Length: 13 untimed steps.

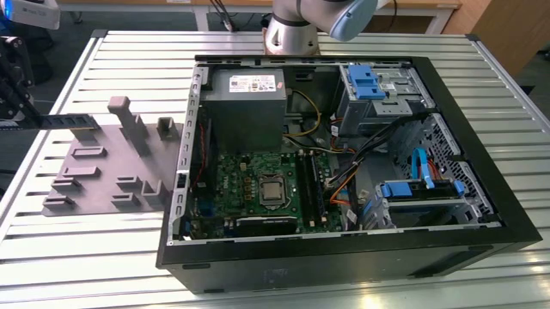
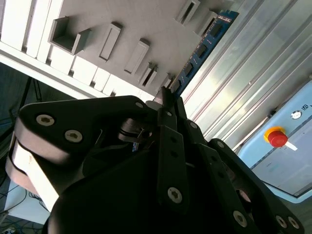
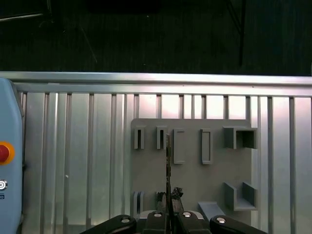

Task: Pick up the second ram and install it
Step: 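Pick up the second ram and move it above second insertion slot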

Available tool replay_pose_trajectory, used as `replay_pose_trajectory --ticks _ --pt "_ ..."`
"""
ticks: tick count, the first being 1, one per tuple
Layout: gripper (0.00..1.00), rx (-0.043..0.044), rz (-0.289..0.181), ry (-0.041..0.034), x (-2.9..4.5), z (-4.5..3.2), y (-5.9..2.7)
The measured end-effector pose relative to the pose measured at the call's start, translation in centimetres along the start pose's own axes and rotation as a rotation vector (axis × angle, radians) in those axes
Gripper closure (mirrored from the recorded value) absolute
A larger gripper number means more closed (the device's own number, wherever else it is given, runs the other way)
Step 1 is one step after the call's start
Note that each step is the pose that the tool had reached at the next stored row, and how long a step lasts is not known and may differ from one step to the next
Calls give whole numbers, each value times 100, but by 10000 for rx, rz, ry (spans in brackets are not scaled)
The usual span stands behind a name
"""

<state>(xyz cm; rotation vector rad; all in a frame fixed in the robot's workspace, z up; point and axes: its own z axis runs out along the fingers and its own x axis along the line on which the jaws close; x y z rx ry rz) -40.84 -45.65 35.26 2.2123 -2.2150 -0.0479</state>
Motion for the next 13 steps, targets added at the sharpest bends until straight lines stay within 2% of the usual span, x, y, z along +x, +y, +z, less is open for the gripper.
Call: replay_pose_trajectory --ticks 8,13 --pt "86 1 1 -1 -1 -91 3" --pt "86 2 0 -1 -2 -113 3"
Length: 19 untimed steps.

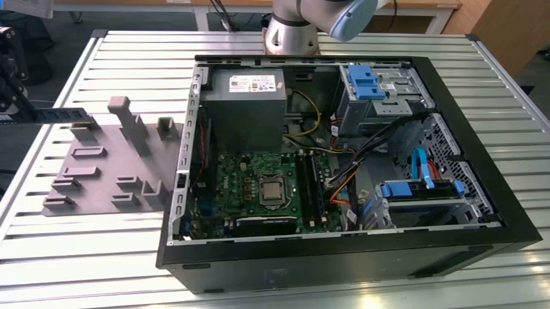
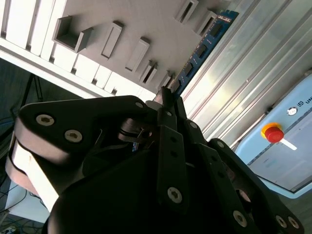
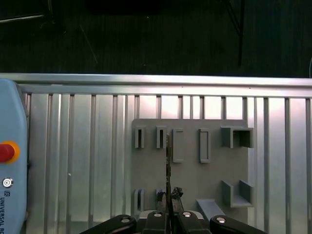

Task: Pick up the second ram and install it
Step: 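Pick up the second ram and move it above second insertion slot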

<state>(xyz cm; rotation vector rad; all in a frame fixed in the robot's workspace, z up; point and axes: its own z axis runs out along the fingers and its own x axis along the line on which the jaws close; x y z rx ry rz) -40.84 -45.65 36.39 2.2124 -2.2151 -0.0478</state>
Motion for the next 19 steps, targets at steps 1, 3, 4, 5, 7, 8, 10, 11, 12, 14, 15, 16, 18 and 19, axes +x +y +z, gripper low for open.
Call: replay_pose_trajectory --ticks 1,3,4,5,7,8,10,11,12,14,15,16,18,19 --pt "86 0 0 0 0 -2 0" --pt "86 0 0 0 0 -7 0" --pt "86 0 0 0 0 -10 0" --pt "86 0 0 0 0 -12 1" --pt "86 0 1 1 0 -17 1" --pt "86 -2 0 1 0 -22 1" --pt "86 -3 0 3 -1 -42 1" --pt "86 -2 0 2 -1 -52 2" --pt "86 -1 0 0 -1 -63 2" --pt "86 -1 0 0 -1 -92 3" --pt "86 -1 0 0 -2 -109 3" --pt "86 -1 0 1 -2 -127 4" --pt "86 -2 0 1 -2 -160 5" --pt "86 0 1 0 -2 -174 5"
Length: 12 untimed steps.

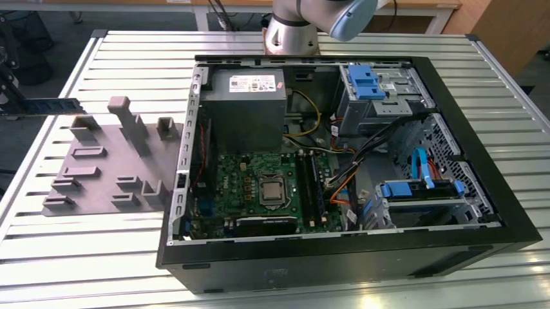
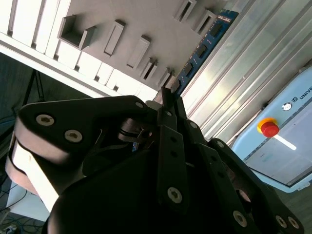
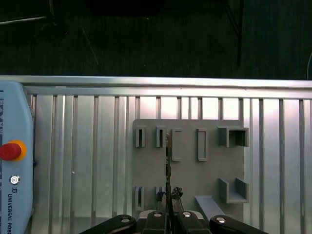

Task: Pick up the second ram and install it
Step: 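Pick up the second ram and move it above second insertion slot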

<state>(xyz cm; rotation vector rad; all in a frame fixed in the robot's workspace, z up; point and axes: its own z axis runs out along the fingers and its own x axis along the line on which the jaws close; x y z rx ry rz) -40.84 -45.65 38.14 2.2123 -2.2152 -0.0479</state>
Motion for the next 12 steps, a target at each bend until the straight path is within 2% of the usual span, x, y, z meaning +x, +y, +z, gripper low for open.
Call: replay_pose_trajectory --ticks 12 --pt "86 -1 0 0 -2 -132 4"
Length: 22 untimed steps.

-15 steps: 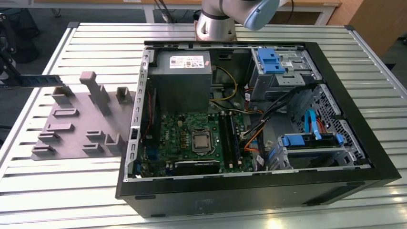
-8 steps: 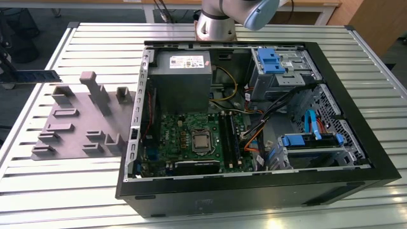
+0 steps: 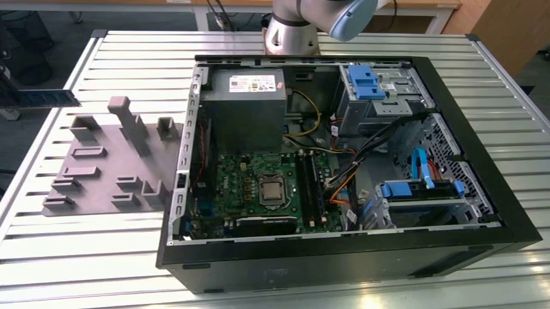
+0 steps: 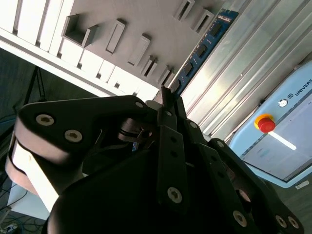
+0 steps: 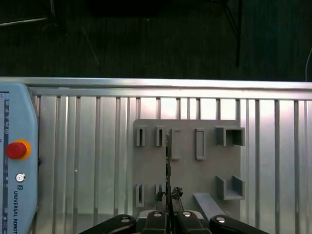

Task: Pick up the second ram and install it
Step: 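Pick up the second ram and move it above second insertion slot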

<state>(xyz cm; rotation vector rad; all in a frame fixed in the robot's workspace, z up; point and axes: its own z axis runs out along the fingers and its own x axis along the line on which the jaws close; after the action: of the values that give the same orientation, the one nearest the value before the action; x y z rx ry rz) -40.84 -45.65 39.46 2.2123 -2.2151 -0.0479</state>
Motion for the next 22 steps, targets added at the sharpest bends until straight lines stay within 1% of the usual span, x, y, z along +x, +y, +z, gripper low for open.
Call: replay_pose_trajectory --ticks 22 --pt "86 0 0 0 -3 -168 5"
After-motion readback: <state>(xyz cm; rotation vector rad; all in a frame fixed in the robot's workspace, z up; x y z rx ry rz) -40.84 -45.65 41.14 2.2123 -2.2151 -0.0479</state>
